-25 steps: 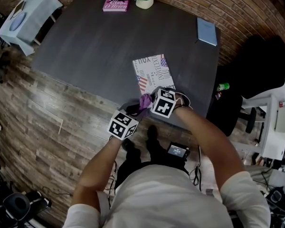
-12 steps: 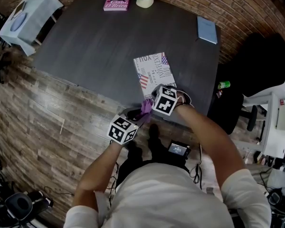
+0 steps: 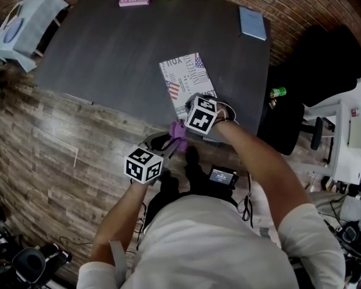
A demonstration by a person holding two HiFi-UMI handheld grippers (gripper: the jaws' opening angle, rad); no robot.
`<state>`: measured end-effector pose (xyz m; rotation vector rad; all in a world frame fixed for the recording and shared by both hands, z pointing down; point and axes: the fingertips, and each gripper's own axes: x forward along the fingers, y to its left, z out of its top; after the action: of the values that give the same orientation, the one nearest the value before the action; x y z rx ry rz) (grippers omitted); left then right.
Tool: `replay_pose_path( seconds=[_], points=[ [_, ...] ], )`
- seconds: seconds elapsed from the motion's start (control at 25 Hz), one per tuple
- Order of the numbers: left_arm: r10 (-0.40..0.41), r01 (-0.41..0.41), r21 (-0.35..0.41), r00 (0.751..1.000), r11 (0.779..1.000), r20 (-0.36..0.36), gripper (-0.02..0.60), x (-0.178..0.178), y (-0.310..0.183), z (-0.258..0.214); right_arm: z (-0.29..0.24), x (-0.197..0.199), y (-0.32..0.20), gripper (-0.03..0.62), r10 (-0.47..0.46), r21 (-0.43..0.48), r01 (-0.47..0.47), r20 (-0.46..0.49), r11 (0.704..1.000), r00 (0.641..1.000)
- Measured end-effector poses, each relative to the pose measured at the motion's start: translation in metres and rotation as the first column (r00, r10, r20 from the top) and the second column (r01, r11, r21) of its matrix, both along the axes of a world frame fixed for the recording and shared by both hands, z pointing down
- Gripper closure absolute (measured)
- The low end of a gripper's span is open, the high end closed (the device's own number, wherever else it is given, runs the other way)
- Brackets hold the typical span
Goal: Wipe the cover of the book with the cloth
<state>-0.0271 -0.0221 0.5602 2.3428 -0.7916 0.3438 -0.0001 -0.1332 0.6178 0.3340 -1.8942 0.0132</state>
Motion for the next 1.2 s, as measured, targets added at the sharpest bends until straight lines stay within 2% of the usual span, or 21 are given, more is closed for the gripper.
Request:
replay_pose_path(
  seconds=[0.24,0.32,0.56,0.72,1.2],
  points=[
    [-0.076,0.077,0.008,0.993,0.997,-0.091,0.469,-0.013,0.0,-0.022,-0.022,0.001,0.006,0.558,0.08,0.031,-0.083,0.077,0.996,0.994],
    [-0.097,0.099,0.016,0.988,0.995,-0.118,0.469,-0.018,0.0,-0.031,-0.032,0.002,0.009,0.457,0.11,0.04,-0.115,0.109,0.993,0.988],
    [-0.144,0.154,0.038,0.972,0.987,-0.188,0.471,-0.035,0.0,-0.056,-0.066,0.003,0.012,0.453,0.205,0.072,-0.227,0.234,0.971,0.95],
    [-0.169,0.188,0.057,0.957,0.981,-0.237,0.47,-0.049,0.003,-0.074,-0.093,0.003,0.02,0.453,0.251,0.093,-0.294,0.32,0.951,0.914],
    [-0.188,0.249,0.127,0.912,0.96,-0.363,0.47,-0.092,0.022,-0.135,-0.165,0.005,0.061,0.502,0.343,0.113,-0.474,0.549,0.873,0.763]
  ],
)
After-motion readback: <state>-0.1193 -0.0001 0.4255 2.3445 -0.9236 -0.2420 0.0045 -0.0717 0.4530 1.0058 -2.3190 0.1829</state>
